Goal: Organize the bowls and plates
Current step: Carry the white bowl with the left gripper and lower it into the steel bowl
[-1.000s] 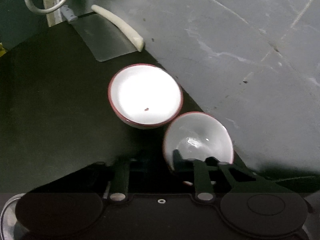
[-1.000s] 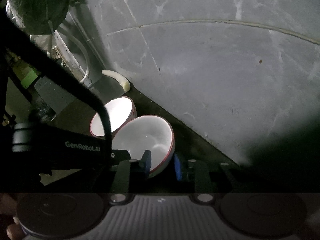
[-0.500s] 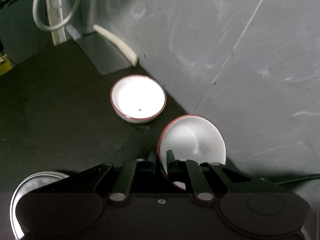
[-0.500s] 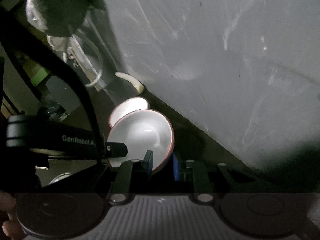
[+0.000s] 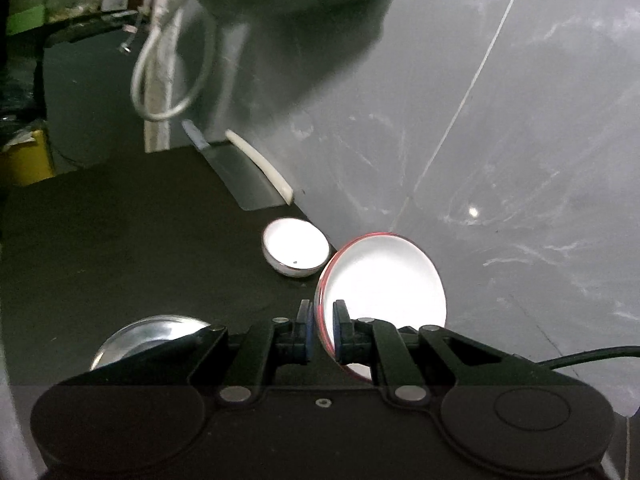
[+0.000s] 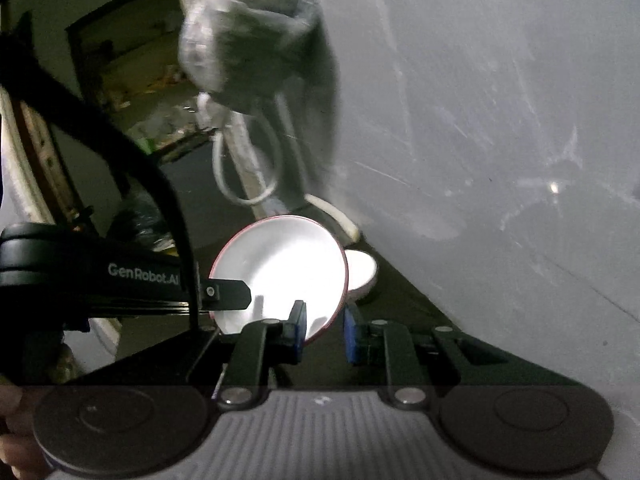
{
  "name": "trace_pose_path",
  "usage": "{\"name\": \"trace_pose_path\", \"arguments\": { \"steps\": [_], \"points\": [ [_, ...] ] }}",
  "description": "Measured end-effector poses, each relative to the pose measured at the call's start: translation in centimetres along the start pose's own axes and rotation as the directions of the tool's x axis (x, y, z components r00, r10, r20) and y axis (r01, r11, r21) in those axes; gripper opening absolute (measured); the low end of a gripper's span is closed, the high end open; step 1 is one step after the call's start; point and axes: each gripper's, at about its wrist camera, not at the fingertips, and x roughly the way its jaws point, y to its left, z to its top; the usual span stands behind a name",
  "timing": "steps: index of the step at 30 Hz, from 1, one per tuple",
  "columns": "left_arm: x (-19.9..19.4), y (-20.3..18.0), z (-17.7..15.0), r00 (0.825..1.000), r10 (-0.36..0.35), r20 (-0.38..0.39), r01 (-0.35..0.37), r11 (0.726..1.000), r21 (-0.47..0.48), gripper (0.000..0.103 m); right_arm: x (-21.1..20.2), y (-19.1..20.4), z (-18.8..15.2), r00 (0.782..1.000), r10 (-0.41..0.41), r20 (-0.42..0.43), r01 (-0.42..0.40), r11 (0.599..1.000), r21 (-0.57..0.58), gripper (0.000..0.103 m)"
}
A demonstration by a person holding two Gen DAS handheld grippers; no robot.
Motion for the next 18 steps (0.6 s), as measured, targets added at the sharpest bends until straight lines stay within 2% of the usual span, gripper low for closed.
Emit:
{"name": "trace_pose_path", "arguments": {
  "steps": [7,13,18],
  "points": [
    [-6.2,2.4,-3.5,0.999,0.010,0.049,-0.008,0.999,-0.050,0.010,-4.1,4.5,-2.0,0.999,0.044,0.001,-0.044,0.996,-0.079,0.022],
    [-9.5,4.6,-6.7,0.999,0.029,0.046,-0.025,0.995,-0.091,0.010,-5.7,7.5,-4.1,0.996,0.080,-0.041,-0.085,0.987,-0.136,0.022],
    [-10.8,6.3,-9.9,0.999,0.044,0.012,-0.042,0.991,-0.129,0.010,-6.7,9.0,-6.2,0.989,0.104,-0.106,-0.121,0.978,-0.168,0.022]
  ]
}}
